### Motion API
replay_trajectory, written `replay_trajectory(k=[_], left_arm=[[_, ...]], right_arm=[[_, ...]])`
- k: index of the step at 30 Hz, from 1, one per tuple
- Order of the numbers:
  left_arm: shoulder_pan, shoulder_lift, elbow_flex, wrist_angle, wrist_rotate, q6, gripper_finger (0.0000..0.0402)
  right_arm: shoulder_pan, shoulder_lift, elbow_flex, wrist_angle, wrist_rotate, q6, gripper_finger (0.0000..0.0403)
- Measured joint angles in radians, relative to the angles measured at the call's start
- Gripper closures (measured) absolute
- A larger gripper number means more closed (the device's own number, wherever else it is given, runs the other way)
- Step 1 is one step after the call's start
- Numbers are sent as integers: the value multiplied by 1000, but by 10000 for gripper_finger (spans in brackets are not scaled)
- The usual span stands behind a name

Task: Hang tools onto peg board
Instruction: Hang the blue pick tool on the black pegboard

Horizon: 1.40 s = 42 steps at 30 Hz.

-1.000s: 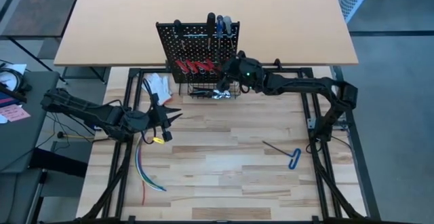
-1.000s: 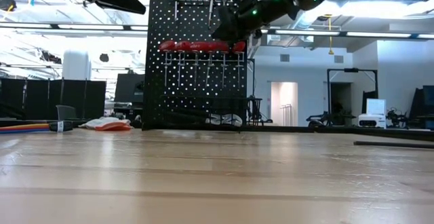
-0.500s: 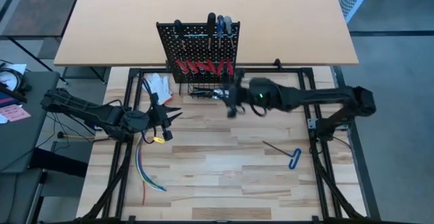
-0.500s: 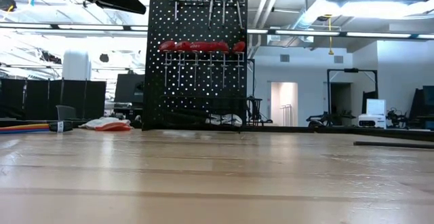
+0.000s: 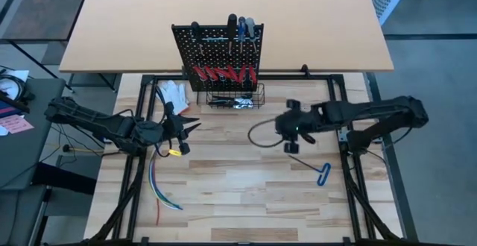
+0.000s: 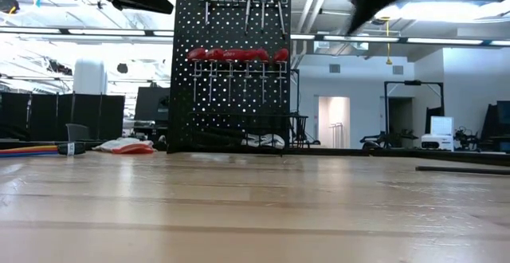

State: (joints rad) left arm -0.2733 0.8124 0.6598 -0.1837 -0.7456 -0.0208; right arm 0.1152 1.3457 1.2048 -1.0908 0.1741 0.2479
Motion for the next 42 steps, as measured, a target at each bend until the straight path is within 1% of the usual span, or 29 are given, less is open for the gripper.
replay_trajectory(k=[1,3,6,8,11,14,18,21,26,29,35,39,42], left_arm=[[0,0,0,0,0,-3,330],[0,0,0,0,0,-5,330],[0,0,0,0,0,-7,330],[0,0,0,1,0,-7,330],[0,0,0,2,1,-10,330],[0,0,0,3,0,-11,330],[0,0,0,3,1,-11,330],[0,0,0,3,1,-17,330],[0,0,0,3,1,-18,330],[0,0,0,19,1,-18,330],[0,0,0,18,1,-18,330],[0,7,0,16,1,-19,330],[0,7,0,16,2,-21,330]], right_arm=[[10,14,-3,-47,-49,46,254],[44,47,-28,-81,-128,108,254],[90,93,-115,-42,-229,129,254],[103,138,-183,-5,-276,129,255],[88,217,-268,70,-277,128,261],[48,290,-312,152,-277,128,269],[3,374,-315,187,-279,114,286],[0,416,-308,197,-252,102,307],[20,472,-231,156,-182,45,361],[38,515,-158,110,-156,-42,392],[80,638,13,52,-107,-319,393],[97,750,159,-55,-88,-519,393],[99,835,285,-152,-92,-625,391]])
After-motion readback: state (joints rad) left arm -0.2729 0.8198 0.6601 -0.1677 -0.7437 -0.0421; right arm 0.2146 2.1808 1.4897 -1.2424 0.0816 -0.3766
